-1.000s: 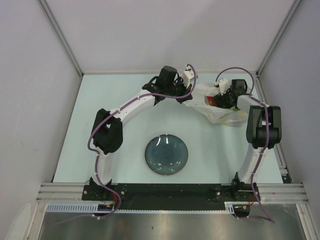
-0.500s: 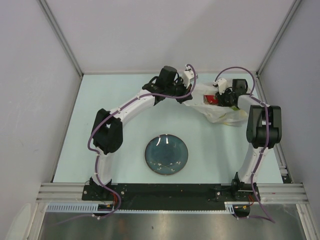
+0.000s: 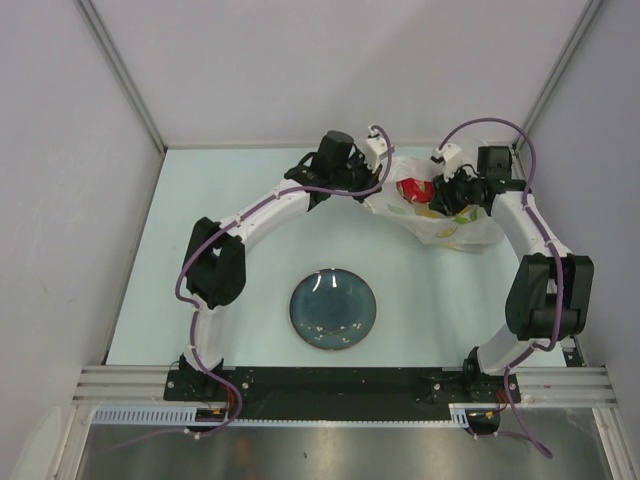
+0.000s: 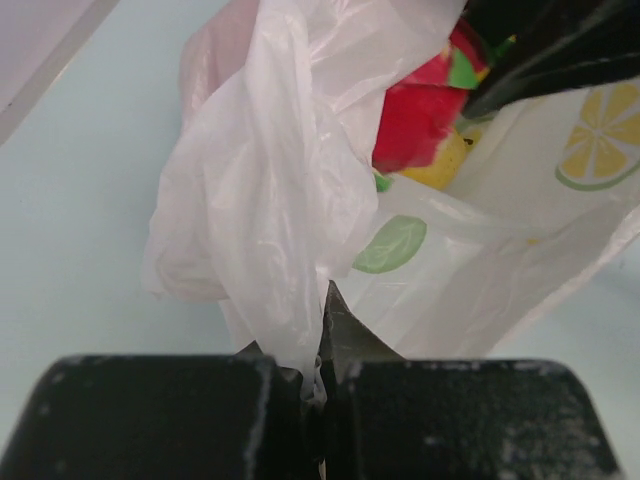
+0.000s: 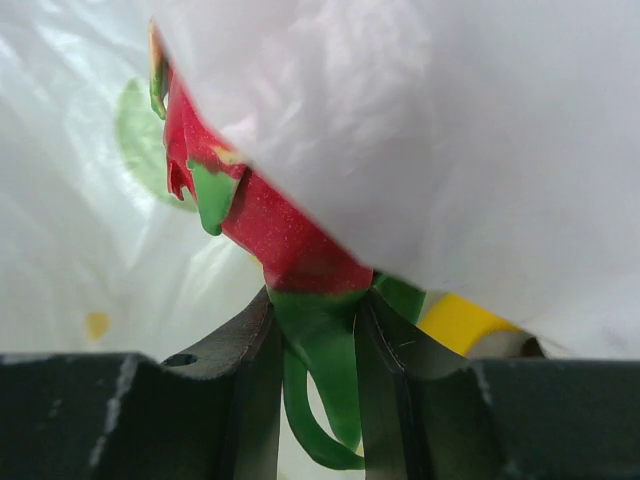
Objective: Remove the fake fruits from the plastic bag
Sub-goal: Take out the fake fruit from the plastic bag.
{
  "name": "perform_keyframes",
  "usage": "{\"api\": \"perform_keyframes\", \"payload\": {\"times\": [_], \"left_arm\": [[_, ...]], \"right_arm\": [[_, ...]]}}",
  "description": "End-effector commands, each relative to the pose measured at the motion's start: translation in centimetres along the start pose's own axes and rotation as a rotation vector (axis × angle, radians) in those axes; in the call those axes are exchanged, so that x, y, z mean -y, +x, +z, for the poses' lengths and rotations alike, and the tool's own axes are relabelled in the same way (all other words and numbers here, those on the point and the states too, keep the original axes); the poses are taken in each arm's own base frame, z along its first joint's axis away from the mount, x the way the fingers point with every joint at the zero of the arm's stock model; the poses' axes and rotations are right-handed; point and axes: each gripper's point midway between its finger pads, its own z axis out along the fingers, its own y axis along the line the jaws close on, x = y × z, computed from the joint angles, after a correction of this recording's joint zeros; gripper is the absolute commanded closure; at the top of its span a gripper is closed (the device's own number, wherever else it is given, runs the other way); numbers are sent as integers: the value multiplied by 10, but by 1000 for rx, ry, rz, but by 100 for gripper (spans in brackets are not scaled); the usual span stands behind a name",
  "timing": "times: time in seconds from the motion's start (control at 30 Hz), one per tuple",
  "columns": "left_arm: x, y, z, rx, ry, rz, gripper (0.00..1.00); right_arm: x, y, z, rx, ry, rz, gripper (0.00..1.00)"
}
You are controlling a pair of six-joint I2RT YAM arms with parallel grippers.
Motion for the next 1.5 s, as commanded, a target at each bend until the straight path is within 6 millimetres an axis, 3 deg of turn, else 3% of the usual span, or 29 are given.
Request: {"api": "perform_keyframes", "payload": {"times": [0.0, 0.07, 0.3, 0.57, 0.83, 0.97, 1.17, 1.33, 1.4, 1.47], "left_arm": [[-10, -38, -9, 91, -59, 32, 100], [-16, -45, -10, 108, -82, 40, 100], [-28, -59, -15, 154, -97, 65, 100], [-44, -59, -18, 145, -100, 42, 100], [-40, -66, -21, 154, -64, 61, 99], [-36, -65, -23, 148, -44, 62, 100], [-29, -69, -30, 156, -20, 63, 96], [-20, -74, -38, 174, 9, 56, 98], [-14, -75, -39, 176, 33, 36, 98], [-13, -78, -38, 188, 43, 29, 98]], "right_arm": [[-27, -10, -19, 26, -53, 2, 100], [-40, -9, -17, 10, -77, -17, 100], [-39, -19, -35, 40, -29, -24, 100], [-39, -58, -70, 175, 46, -9, 100], [-43, -99, -109, 344, 80, 12, 100], [-42, -111, -121, 418, 42, 204, 100], [-22, -130, -123, 547, -61, 498, 100], [-28, -184, -152, 746, -74, 430, 100], [-24, -194, -155, 788, -49, 421, 100], [-16, -191, -146, 786, -62, 574, 100]]}}
